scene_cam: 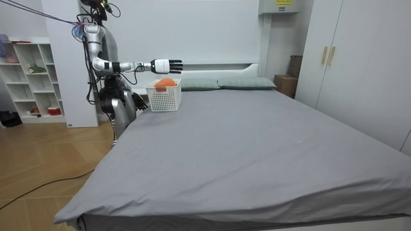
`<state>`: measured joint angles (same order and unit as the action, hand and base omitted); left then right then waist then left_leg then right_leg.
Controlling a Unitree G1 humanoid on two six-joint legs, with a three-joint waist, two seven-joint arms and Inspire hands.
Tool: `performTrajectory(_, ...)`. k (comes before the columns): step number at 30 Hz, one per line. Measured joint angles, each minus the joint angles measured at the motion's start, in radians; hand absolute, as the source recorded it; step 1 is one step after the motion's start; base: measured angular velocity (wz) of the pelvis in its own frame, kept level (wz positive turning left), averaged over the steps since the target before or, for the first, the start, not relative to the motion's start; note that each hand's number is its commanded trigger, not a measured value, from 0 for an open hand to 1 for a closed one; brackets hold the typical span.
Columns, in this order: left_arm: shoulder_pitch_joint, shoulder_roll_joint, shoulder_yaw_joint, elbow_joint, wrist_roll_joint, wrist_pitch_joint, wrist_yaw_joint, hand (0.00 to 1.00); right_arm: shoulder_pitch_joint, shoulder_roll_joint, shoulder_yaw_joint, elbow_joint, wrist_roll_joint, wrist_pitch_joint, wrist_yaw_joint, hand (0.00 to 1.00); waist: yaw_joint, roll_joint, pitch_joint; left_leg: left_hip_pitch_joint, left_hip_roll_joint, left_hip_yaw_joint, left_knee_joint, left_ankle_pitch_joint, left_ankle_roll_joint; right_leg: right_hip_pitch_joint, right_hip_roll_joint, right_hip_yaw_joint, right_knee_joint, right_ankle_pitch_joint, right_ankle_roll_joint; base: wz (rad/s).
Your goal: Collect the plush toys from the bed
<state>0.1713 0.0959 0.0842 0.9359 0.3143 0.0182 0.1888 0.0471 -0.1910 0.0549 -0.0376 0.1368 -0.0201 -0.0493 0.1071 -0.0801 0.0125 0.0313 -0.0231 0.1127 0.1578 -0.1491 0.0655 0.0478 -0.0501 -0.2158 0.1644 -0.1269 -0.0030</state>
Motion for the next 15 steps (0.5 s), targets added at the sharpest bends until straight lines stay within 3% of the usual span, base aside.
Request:
performTrajectory(10,0.033,-0.006,0.015,0.010,-0.008,0.017,0.022,0.00,0.023,0.000,-0.080,0.066,0.152,-0.003,-0.082,0.00,-0.035,0.010,-0.0025,0.016,0.016,0.076,-0.002,-0.007,-0.003,-0.025,0.015,0.078,0.002,0.007,-0.005,-0.22)
performTrajectory(15,0.074,-0.007,0.014,0.010,-0.007,0.023,0.036,0.00,0.030,0.002,-0.147,0.137,0.176,-0.012,-0.147,0.00,-0.088,0.024,-0.0079,0.028,0.018,0.101,-0.009,-0.008,-0.002,-0.029,0.022,0.102,0.000,0.009,-0.003,-0.15)
